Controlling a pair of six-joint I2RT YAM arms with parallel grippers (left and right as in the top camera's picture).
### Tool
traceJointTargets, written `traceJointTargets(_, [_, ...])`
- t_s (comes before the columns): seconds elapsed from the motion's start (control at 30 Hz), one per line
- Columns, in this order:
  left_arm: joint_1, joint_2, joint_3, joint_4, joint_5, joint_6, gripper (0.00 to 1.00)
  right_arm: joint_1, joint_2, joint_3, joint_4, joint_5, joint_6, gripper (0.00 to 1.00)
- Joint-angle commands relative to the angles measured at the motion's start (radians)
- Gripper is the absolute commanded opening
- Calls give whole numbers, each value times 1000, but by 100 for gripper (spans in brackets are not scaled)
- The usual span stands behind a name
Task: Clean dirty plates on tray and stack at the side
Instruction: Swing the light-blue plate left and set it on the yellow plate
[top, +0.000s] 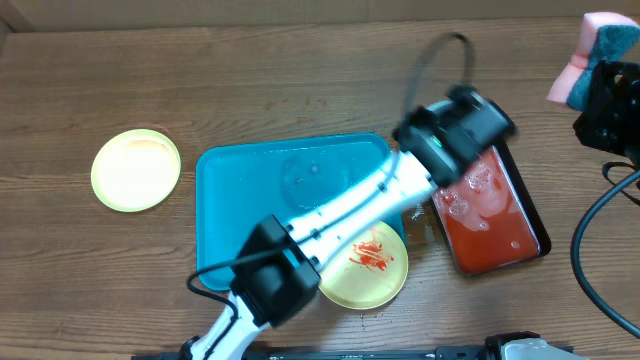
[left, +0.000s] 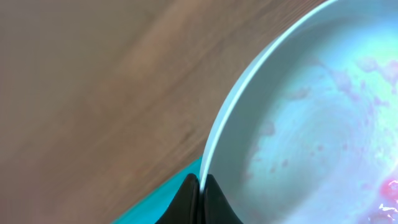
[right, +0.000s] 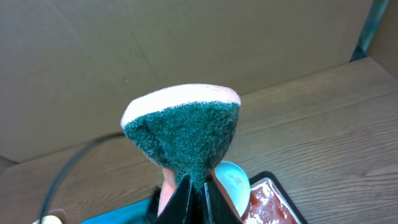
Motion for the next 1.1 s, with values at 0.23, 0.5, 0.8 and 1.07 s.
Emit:
traceJointTargets(0.23, [298,-186,43,-33,615,-233,4,-3,32,15,6,-4,-1,4])
traceJointTargets(0.5, [625,-183,2,-166,858,-299,5,-3,99,14,-3,-84,5,4])
traceJointTargets(0.8, [898,-183,-206,-174,939,-322,5,-3,207,13,-51,-134,7,4])
traceJointTargets(1.07, [1072,-184,-505,11,1024,-353,4,-3,249,13,-49,-156,7,4])
